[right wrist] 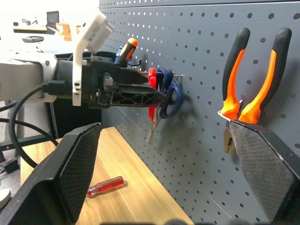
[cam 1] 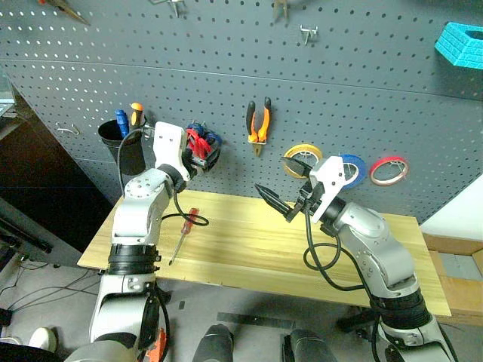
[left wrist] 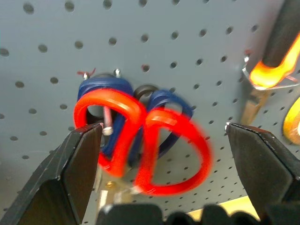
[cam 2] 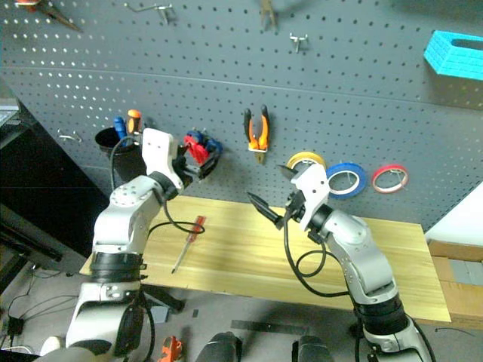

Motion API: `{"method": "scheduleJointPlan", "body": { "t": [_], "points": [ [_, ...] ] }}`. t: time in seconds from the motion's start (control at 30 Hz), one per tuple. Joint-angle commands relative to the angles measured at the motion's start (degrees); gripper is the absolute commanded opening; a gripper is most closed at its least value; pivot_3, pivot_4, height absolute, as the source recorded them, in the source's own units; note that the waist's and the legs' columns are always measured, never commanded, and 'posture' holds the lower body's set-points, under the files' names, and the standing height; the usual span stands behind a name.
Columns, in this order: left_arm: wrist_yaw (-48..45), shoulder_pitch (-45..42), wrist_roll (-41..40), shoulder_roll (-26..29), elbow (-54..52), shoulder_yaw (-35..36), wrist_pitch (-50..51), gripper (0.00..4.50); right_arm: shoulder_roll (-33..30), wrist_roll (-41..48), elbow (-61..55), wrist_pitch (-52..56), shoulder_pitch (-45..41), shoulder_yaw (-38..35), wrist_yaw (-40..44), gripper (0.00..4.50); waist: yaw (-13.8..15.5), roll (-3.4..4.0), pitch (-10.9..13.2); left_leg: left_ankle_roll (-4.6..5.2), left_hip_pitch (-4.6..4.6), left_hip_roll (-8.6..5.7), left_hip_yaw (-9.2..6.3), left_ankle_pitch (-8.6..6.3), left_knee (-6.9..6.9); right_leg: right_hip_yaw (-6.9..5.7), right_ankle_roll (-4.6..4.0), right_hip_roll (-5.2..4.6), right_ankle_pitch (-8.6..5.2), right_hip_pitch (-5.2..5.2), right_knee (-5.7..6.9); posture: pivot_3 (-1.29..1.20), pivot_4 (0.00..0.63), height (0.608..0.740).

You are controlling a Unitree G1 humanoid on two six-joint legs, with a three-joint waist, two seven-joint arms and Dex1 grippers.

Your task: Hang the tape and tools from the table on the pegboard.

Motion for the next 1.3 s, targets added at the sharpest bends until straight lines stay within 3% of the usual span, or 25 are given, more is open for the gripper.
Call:
{"method": "scheduleJointPlan", "body": {
  "t": [0.03,0.27,0.4,0.57,0.7,0.93,1.07,1.17,1.3],
  "points": [
    [1.60,3.00,-1.75,-0.20,-7.99,1.32,3.44,4.47,-0.24,0.92,-4.06,0.70,0.60,-0.44,-0.14,4.50,-0.04,0.01,0.01,0.00,0.00,0.00,0.00,0.00,-0.01,0.00,0.00,0.00,0.00,0.00,0.00,0.16,0.095,0.740],
    [7.17,15.35,-4.49,-1.28,-24.11,4.88,13.24,4.47,-0.87,2.98,-10.23,4.76,6.02,1.15,0.33,4.50,-0.34,0.12,0.30,0.01,-0.01,0.04,0.01,-0.03,-0.04,0.05,-0.01,0.00,-0.01,-0.02,-0.05,0.16,0.144,0.740],
    [9.35,21.00,-4.48,-2.03,-25.46,6.95,14.95,4.47,-0.82,1.62,-11.36,8.08,7.22,4.78,-1.46,4.50,-0.84,0.39,1.30,0.02,0.10,0.05,0.01,-0.03,-0.04,0.05,0.00,0.00,-0.04,0.09,-0.05,0.17,0.188,0.740],
    [7.93,20.96,-4.87,-0.06,-18.47,9.56,14.01,4.47,-0.87,0.30,-10.87,11.98,5.65,9.27,-1.58,4.50,-1.04,0.42,3.37,0.05,0.12,0.08,-0.07,0.01,0.00,0.00,0.25,0.04,-0.19,0.12,-0.03,0.16,0.239,0.740],
    [3.03,19.17,-5.13,4.81,-5.21,11.64,10.51,4.47,-1.87,-3.55,-7.57,17.15,2.01,15.76,-1.24,4.50,-1.49,0.44,5.55,0.05,0.05,0.09,-0.02,0.01,-0.03,0.05,0.26,0.04,-0.19,-0.04,-0.02,0.13,0.301,0.740],
    [-4.09,17.43,-5.72,9.54,8.39,10.92,9.32,4.47,1.62,-4.93,-5.66,21.52,-2.74,17.71,-2.91,4.50,-1.96,0.36,8.57,0.02,-1.00,0.11,-0.07,-0.02,-0.06,-0.07,-0.08,-0.02,-0.02,-1.01,0.04,0.09,0.363,0.740],
    [-8.53,19.73,-6.51,10.80,9.93,9.09,12.50,4.47,3.40,-4.84,-4.66,23.99,-4.90,17.08,-3.61,4.50,-2.39,0.32,9.86,0.08,-1.20,0.11,-0.05,-0.16,-0.09,-0.08,-0.09,-0.05,-0.04,-1.23,0.00,0.08,0.385,0.740],
    [-10.56,21.83,-7.50,10.96,8.81,8.38,15.45,4.47,3.62,-4.68,-5.02,24.68,-4.93,16.59,-3.74,4.50,-2.70,0.36,10.28,0.08,-1.86,0.11,-0.08,-0.16,0.01,-0.12,-0.09,-0.06,-0.04,-1.87,0.05,0.08,0.391,0.740],
    [-10.93,22.59,-5.94,12.02,9.63,7.07,14.67,4.47,3.79,-4.56,-5.40,25.03,-4.71,16.32,-4.04,4.50,-3.01,0.66,10.58,0.08,-1.86,0.11,-0.07,-0.15,0.00,-0.13,-0.09,-0.10,-0.04,-1.88,0.06,0.08,0.391,0.740]
  ]
}}
